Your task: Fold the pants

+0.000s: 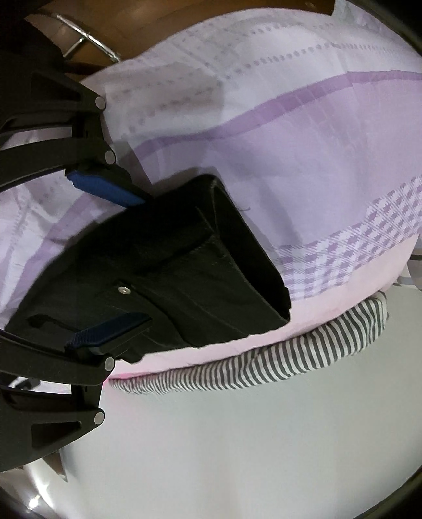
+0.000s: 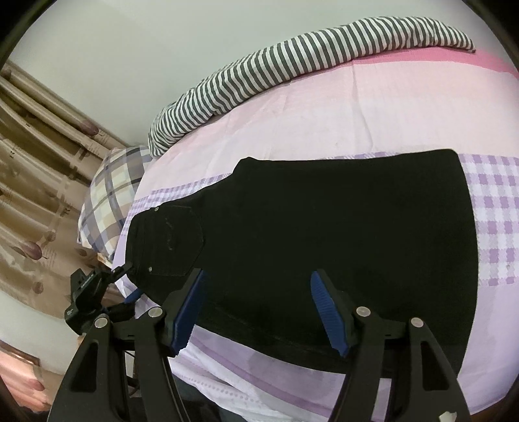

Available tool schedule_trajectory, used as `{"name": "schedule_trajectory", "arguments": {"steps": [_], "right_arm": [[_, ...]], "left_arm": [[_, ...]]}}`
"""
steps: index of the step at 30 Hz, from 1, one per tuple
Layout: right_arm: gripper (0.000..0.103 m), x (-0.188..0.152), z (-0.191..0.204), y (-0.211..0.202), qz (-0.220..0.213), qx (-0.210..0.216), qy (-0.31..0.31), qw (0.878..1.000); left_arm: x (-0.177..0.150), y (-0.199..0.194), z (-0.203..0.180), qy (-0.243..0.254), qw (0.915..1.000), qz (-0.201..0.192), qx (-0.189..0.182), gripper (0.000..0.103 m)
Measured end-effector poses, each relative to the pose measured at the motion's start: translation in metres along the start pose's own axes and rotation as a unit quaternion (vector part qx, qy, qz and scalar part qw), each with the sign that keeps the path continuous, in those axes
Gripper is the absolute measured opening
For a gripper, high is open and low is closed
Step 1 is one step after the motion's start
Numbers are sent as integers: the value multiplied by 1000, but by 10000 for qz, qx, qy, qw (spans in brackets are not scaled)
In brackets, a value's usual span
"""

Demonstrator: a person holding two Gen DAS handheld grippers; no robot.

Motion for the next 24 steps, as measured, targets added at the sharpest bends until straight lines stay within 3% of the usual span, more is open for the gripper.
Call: {"name": "schedule_trajectory", "arguments": {"steps": [5, 7, 8, 11, 13, 17, 24], "right_arm": [[64, -3, 0, 9, 72, -5, 6, 10000], [64, -4, 1, 10, 86, -26, 15, 10000], [64, -5, 1, 10, 82, -49, -18, 10000], [64, -6, 2, 8, 31, -287, -167, 9994], [65, -5, 1, 7, -12, -364, -183, 9992], [65, 0, -5, -1, -141, -389, -82, 9991], [65, 8, -15, -25, -453, -468, 81, 9978]], "left_arm": [[4, 3, -1, -2, 9999, -148, -63, 68], [4, 6, -1, 93, 9995, -214, 195, 49], [4, 9, 0, 180, 9988, -225, 408, 34], [2, 5, -4, 257, 9980, -303, 497, 27], [-1, -1, -21, 603, 9943, -484, 728, 24], [-10, -15, -79, 1628, 9793, -839, 867, 19], [-47, -6, -180, 3036, 9477, -799, 574, 16]]}}
Point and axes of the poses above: each gripper's, at about its wrist camera, not at the fingertips, and y roughly the way its jaws point, z to its left, x to its top, the point moved 5 cm from there along y, roughly the way its jaws point, and after that the axes turned 4 degrees about x, right-handed, at the moved point
